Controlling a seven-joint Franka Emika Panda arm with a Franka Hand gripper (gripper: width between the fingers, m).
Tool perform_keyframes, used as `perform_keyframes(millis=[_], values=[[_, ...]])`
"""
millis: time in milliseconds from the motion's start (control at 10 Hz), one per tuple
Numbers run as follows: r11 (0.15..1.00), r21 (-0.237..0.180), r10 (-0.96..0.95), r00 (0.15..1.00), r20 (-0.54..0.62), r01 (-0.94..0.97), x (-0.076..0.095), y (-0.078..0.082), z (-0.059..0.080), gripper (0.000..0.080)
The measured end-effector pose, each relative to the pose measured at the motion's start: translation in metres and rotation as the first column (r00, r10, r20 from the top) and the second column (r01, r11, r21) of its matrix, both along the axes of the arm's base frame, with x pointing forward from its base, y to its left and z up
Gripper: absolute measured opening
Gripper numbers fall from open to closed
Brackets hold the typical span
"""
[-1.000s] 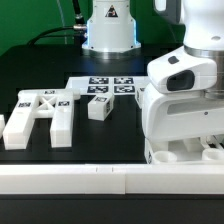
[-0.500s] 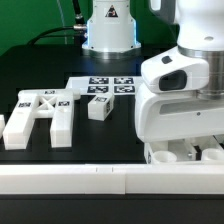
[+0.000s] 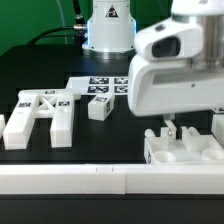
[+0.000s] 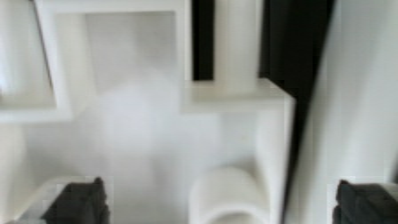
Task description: Assemble chair
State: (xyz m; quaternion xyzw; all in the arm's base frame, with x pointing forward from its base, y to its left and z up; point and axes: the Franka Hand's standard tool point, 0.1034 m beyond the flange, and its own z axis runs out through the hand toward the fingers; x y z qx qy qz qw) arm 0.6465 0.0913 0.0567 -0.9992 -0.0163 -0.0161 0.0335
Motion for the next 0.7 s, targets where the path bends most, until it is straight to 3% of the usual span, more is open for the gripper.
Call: perform_keyframes(millis=[500,700], values=[[1.0,0.0,-0.008,1.0,-0.003,0.008,-0.002,0.001,-0.006,0.0649],[0.999,0.002,-0.04,0.999,-0.019,0.04,-0.033,0.023,0.002,0.0649]])
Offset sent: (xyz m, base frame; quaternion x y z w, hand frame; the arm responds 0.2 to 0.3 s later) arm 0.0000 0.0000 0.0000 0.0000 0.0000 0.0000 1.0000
